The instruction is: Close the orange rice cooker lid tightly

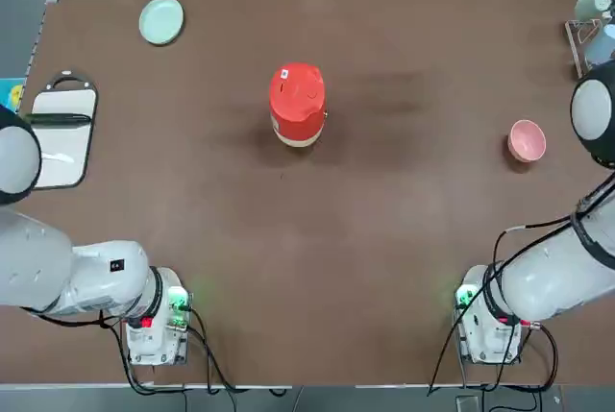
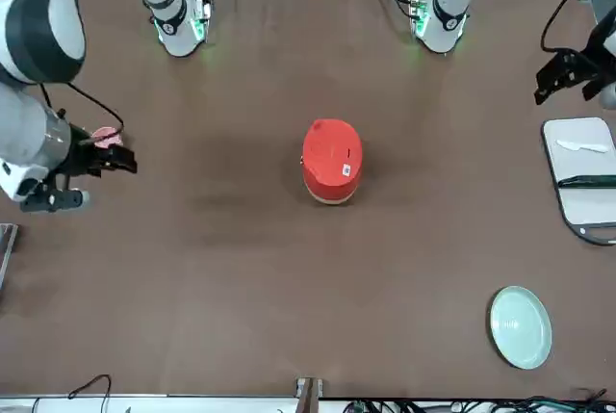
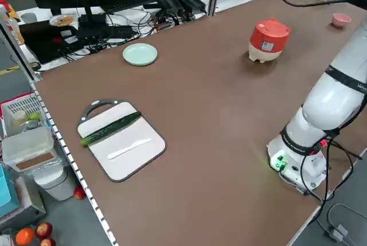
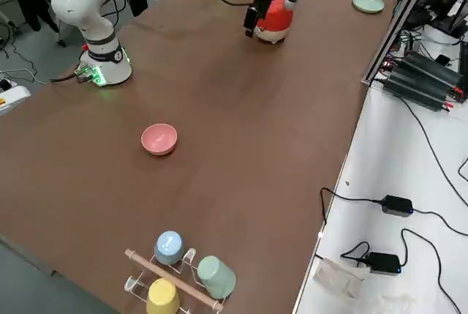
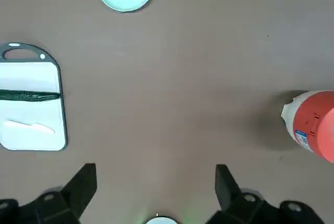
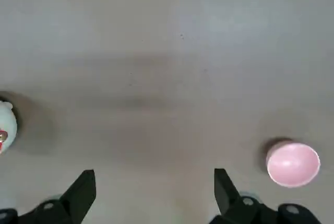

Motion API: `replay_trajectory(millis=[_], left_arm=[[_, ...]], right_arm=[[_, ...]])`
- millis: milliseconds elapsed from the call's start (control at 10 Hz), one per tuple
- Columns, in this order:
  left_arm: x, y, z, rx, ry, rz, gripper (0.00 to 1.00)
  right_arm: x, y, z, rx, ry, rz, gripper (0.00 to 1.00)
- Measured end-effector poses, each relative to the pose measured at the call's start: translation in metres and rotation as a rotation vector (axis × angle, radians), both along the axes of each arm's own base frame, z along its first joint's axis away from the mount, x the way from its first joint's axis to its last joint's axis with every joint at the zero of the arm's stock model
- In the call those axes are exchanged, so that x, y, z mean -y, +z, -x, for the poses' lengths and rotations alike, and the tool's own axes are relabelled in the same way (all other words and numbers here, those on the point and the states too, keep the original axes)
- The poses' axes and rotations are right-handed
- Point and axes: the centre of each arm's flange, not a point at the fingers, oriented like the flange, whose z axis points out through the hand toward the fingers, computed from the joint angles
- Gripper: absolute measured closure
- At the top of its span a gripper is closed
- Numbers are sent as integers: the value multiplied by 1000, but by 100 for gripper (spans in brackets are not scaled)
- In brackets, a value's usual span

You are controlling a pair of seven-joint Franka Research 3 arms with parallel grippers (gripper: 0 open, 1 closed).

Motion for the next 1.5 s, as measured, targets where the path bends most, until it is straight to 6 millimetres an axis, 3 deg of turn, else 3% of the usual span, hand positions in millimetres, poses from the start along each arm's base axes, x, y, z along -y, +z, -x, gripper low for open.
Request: replay_trajectory(millis=[500, 1100, 1500], left_arm=[[-1, -1, 0, -2, 1, 0, 0], [1, -4, 1, -25, -72, 22, 0], [0, -6, 1, -28, -71, 22, 0]], right_arm=[[26, 45, 31, -11, -93, 5, 0], [24, 26, 37, 13, -74, 98, 0], [25, 27, 38, 15, -75, 105, 0]])
